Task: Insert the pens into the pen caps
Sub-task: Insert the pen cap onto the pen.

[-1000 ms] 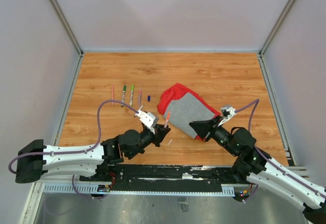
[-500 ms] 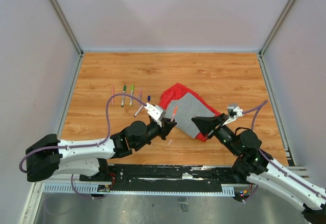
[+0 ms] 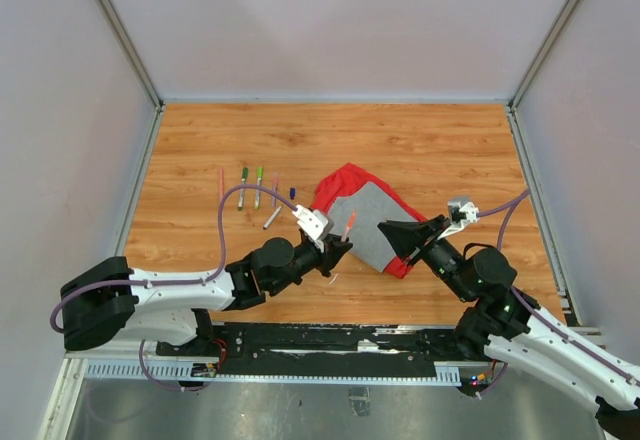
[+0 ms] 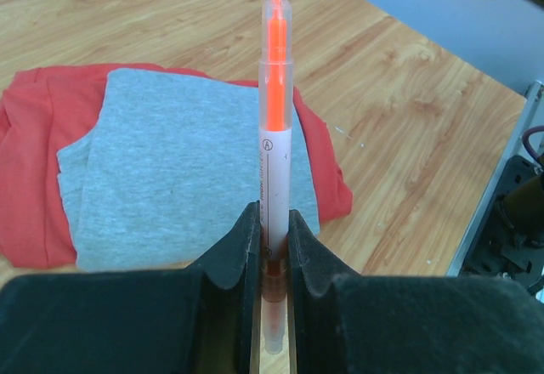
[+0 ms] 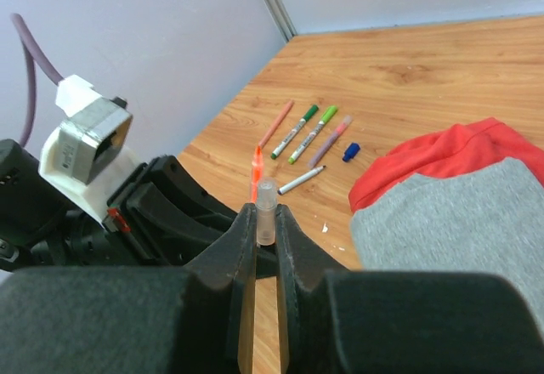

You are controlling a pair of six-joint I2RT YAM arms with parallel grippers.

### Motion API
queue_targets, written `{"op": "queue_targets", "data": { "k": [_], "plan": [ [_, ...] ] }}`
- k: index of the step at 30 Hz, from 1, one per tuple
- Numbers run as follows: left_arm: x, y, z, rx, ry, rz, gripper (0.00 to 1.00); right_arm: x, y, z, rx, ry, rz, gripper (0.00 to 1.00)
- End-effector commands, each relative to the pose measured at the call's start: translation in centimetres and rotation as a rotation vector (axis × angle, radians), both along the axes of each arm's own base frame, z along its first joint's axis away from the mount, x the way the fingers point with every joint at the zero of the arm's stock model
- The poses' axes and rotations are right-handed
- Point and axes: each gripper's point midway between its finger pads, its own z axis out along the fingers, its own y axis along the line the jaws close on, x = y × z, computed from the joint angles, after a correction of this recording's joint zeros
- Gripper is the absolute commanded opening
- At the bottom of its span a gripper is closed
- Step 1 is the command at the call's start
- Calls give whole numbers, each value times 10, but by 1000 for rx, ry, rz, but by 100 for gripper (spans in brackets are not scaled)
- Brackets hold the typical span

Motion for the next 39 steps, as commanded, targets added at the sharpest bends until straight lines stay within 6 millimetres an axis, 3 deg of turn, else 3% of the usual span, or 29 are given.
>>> {"op": "queue_targets", "data": {
  "k": [1, 8, 22, 39],
  "plan": [
    [-4, -1, 9, -35, -40, -37, 1, 0, -3, 28, 91, -100, -6, 1],
    [-12, -11, 7, -22, -44, -108, 1, -7, 7, 49, 139, -143, 60, 1],
    [-21, -20, 5, -21, -46, -175, 0, 10, 12, 40, 133, -79, 2, 1],
    [-24, -22, 4, -21, -45, -194, 0, 14, 17, 30, 127, -31, -4, 1]
  ]
}}
